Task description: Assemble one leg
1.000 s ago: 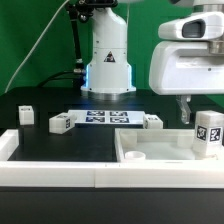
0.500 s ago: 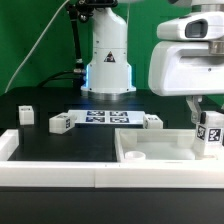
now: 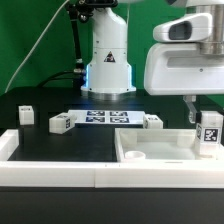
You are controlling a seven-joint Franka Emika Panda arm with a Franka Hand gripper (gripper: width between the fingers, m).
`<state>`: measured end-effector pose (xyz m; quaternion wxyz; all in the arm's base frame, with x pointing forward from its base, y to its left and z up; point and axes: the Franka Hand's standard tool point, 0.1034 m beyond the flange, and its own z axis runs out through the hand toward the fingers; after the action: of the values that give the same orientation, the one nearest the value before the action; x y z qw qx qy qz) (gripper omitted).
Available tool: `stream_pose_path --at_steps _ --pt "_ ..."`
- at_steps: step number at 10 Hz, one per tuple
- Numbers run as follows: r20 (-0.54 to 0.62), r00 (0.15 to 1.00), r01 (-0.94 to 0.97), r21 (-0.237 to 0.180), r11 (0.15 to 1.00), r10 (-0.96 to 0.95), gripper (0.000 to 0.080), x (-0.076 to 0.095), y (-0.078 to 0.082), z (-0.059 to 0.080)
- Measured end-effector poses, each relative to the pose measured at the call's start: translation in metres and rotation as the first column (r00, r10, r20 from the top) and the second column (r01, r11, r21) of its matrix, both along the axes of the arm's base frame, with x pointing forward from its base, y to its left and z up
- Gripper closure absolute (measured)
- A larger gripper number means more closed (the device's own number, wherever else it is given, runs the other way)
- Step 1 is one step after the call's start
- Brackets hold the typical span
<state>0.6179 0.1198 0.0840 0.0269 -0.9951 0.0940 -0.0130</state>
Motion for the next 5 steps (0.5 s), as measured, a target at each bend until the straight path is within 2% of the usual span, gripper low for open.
stream_pose_path --at_steps 2,3,5 --pt "-0.004 0.974 0.226 0.028 0.974 -0.226 0.0509 0.0006 -0.0016 -0.0008" --pt "-0.011 0.931 0.365 0.035 0.93 -0.365 0.0509 0.001 -0.0017 -0.001" --pt "-0.021 0.777 0.629 0.051 0.776 -0.629 0.0509 0.0029 -0.0008 -0.0015"
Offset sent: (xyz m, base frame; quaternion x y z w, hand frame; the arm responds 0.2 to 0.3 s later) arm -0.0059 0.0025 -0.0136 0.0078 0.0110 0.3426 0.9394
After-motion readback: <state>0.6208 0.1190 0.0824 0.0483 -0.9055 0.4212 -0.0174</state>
